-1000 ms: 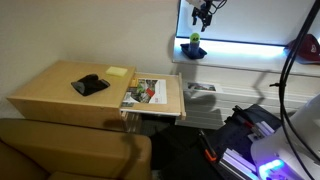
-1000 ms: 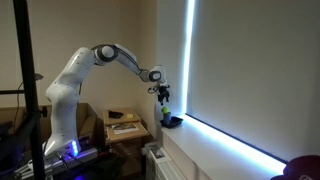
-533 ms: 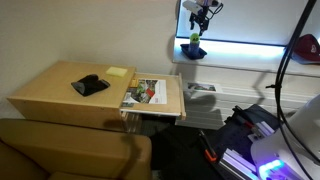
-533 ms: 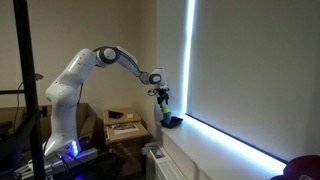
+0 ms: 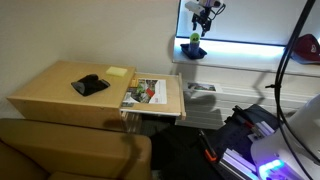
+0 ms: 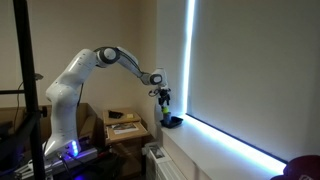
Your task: Put the yellow ball on top of the can on the window sill, place the yellow ball on the nightstand
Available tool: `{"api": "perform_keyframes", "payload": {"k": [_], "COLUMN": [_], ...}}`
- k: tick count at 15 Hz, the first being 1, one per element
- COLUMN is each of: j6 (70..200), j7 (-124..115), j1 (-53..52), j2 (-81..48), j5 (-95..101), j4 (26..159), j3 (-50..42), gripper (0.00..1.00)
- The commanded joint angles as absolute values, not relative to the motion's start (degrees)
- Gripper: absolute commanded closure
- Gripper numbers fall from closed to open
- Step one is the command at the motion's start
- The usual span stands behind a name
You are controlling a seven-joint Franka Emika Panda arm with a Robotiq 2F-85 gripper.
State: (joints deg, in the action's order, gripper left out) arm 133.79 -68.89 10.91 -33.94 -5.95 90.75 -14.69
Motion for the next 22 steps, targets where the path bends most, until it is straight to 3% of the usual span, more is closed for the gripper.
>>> {"api": "perform_keyframes", "payload": {"k": [1,22], "j6": [133.57,133.04], "j7": [-68.71,-68.56], "j1": [10.88,10.36], "j2": [-34.15,-35.11], "j5": [-6.12,-6.17], "j4": [90.46,90.55], "j3": [-14.90,-14.14], "gripper": [0.00,0.00]}}
